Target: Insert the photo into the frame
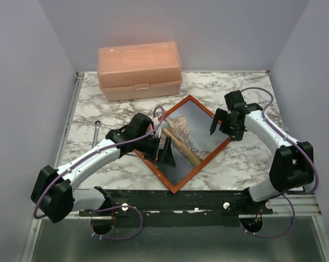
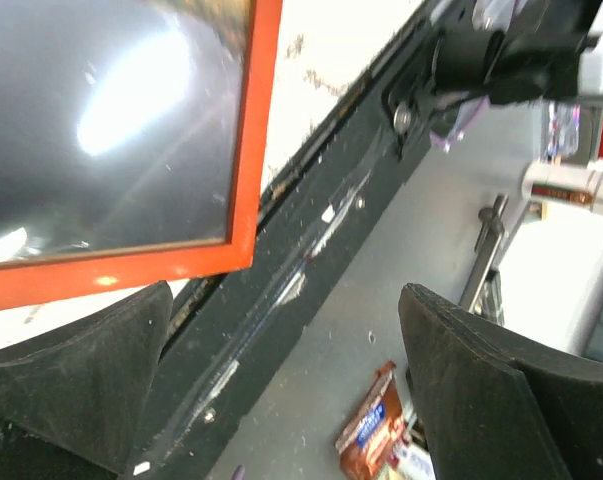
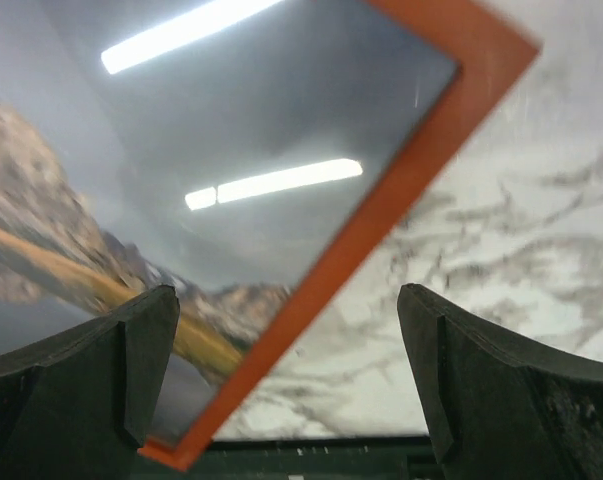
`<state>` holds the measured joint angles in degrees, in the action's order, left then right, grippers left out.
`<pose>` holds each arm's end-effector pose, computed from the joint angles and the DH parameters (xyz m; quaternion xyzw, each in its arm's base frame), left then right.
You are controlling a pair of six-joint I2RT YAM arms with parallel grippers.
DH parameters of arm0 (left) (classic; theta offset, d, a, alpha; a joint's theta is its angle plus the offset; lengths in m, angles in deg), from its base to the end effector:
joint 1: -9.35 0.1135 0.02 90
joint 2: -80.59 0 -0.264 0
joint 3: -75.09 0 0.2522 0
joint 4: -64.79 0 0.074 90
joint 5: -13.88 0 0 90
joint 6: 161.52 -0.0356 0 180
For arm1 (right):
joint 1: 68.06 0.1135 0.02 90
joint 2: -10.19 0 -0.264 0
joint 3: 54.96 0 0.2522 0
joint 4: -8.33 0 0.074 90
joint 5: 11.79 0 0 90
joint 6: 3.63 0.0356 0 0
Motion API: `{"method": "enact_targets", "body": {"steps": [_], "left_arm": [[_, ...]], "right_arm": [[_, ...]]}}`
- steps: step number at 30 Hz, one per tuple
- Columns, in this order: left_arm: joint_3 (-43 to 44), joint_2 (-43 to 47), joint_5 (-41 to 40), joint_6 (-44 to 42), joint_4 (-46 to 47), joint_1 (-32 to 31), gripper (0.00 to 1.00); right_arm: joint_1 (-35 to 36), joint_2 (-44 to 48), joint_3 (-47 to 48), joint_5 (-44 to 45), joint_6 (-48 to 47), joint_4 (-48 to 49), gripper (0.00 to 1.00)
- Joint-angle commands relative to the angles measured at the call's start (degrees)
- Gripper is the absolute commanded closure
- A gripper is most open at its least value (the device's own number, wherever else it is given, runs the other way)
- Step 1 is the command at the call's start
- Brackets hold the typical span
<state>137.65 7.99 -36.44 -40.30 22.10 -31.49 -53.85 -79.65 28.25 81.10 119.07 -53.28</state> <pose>0.1749 -0.1812 0.2408 0.1828 0.8791 -0.4369 0.0539 0.3013 0.0745 0.2466 0.1624 0.9682 0.0524 0.1830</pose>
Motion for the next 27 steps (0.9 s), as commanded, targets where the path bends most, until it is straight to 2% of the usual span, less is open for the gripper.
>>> {"method": "enact_targets", "body": {"steps": [1, 6, 14, 20, 22, 23, 24, 26, 27], "left_arm": [[3.8, 6.0, -3.9, -3.4, -1.2, 6.4, 0.02], [4.5, 9.3, -3.6, -3.3, -0.2, 14.1, 0.02], [3.1, 9.8, -1.3, -3.6, 0.0, 17.7, 0.01], [2.2, 10.7, -1.8, -3.4, -0.1, 19.3, 0.02], [2.3, 11.1, -1.9, -3.7, -0.1, 20.1, 0.01], [2.4, 11.2, -2.0, -3.9, -0.4, 20.5, 0.02], [2.7, 11.1, -2.1, -4.1, -0.6, 20.9, 0.01], [3.0, 10.8, -2.1, -4.5, -0.9, 21.8, 0.02], [3.1, 10.4, -2.1, -4.6, -1.0, 22.3, 0.01]], "right_arm": [[-0.1, 6.5, -11.5, -6.2, 4.0, -0.6, 0.00], [0.0, 9.7, -21.2, -10.8, 7.0, 4.5, 0.02], [2.1, 1.6, -20.4, -12.1, 8.6, 10.6, 0.11], [4.2, -4.6, -17.8, -9.5, 7.4, 11.0, 0.27], [4.5, -4.5, -17.5, -8.4, 7.0, 10.4, 0.40], [4.5, -4.0, -17.5, -8.0, 6.7, 10.2, 0.52], [4.5, -3.7, -17.5, -7.3, 6.3, 9.8, 0.59], [4.5, -2.9, -17.0, -5.5, 5.2, 8.9, 0.60], [4.5, -2.7, -16.5, -4.8, 4.2, 8.4, 0.64]]}}
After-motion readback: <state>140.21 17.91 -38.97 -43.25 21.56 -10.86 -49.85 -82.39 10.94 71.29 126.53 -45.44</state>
